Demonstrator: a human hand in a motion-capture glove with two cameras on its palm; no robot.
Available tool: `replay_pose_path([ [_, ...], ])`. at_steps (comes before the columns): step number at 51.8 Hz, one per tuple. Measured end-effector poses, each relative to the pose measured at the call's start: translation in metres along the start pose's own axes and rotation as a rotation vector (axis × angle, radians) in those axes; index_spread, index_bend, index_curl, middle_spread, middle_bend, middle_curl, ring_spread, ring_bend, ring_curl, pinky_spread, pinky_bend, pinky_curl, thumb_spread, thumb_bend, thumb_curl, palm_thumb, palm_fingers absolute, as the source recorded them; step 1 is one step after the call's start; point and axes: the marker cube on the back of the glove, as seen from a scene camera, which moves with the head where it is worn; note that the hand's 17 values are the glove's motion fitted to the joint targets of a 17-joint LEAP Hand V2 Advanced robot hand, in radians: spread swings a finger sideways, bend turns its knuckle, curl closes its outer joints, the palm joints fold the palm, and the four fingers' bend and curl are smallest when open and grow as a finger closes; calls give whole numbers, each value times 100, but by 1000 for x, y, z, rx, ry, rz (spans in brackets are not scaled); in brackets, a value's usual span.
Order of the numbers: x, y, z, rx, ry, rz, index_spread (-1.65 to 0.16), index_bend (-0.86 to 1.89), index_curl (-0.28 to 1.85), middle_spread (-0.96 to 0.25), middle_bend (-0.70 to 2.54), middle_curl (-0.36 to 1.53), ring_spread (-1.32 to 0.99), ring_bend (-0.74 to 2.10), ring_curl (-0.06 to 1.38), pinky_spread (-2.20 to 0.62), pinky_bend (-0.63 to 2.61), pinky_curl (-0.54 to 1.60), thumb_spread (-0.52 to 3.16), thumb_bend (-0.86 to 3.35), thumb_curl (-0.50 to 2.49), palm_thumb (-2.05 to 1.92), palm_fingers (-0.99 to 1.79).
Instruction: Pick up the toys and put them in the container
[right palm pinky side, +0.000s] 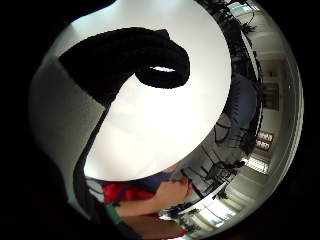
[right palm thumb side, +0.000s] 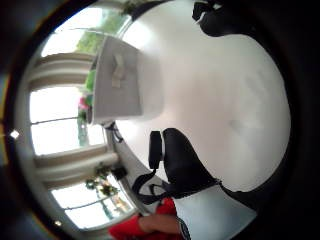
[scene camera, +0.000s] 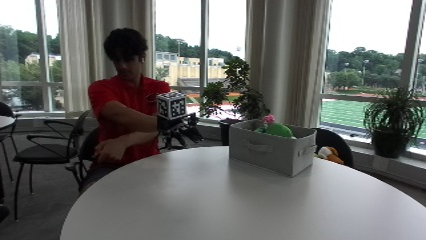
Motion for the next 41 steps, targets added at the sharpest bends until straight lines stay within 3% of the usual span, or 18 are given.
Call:
replay_pose_path([
  [41, 4, 6, 0, 29, 28, -7, -41, 28, 47, -9, 18, 30, 1, 24, 28, 10, 106, 30, 119, -2, 34, 2, 4],
])
